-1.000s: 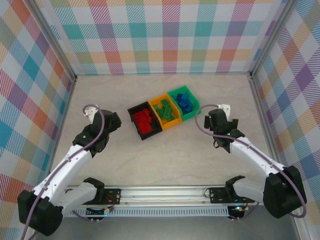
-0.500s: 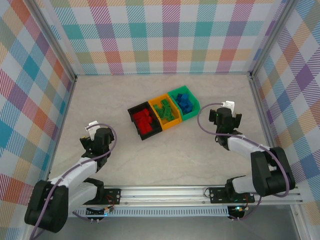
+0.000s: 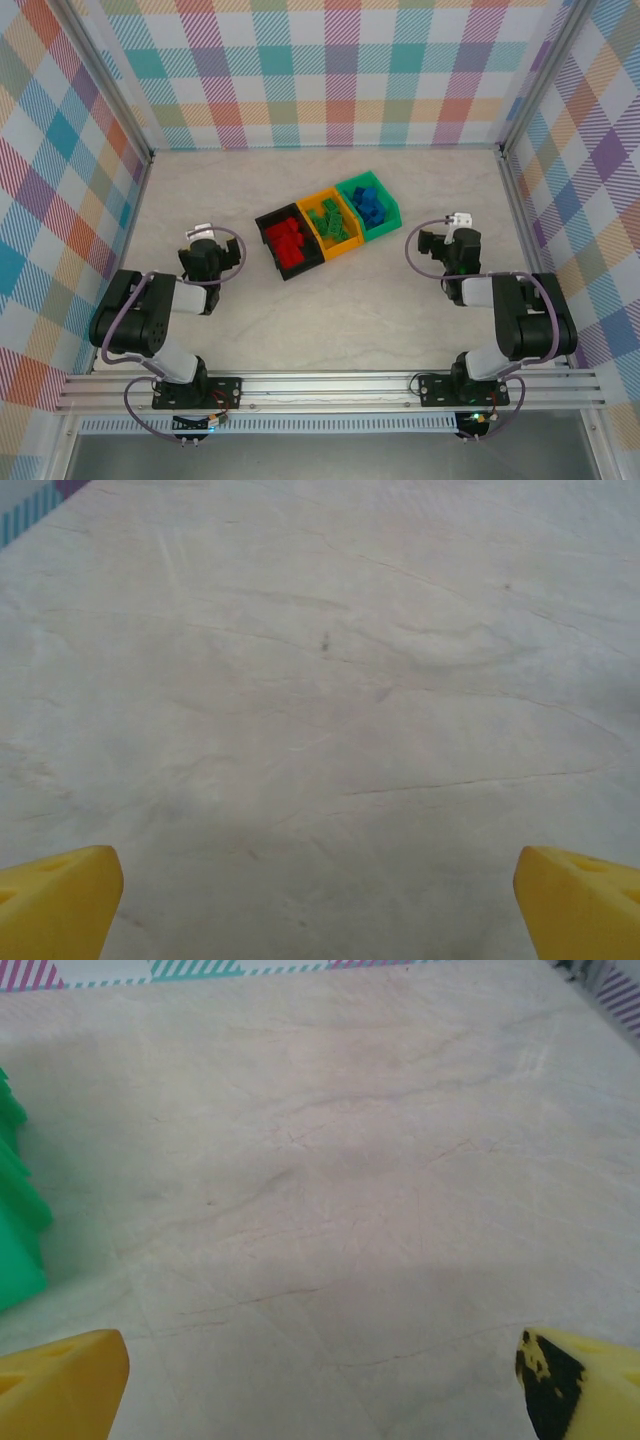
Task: Sort the legos into containers by color
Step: Reset both arms
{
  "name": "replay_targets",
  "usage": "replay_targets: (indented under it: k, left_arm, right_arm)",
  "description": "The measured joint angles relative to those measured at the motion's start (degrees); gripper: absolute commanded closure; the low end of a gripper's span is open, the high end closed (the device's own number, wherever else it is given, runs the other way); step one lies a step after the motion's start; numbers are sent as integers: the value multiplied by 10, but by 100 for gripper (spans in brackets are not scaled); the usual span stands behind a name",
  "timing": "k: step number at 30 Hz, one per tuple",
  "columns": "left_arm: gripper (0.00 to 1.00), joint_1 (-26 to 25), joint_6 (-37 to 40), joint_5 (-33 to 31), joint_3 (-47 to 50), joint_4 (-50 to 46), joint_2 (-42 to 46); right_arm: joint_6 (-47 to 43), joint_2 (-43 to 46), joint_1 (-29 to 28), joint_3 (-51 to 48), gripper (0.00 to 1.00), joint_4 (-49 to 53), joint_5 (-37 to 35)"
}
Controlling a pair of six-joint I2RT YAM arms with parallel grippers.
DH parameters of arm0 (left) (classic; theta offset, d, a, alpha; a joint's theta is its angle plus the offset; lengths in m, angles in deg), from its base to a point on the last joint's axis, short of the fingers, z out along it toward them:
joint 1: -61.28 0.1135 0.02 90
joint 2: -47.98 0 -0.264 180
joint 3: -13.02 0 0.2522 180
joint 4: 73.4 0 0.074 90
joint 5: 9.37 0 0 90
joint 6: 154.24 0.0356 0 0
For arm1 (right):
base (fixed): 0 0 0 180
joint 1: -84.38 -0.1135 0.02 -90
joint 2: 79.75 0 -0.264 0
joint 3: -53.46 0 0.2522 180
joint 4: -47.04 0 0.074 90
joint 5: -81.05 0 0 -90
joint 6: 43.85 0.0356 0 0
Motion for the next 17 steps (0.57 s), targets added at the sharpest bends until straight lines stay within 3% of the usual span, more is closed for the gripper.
replay_targets:
  k: [17]
  left_arm:
    - [0, 1, 14, 29, -6, 12, 0]
  right_arm:
    - [0, -2, 6, 0, 1, -14, 54]
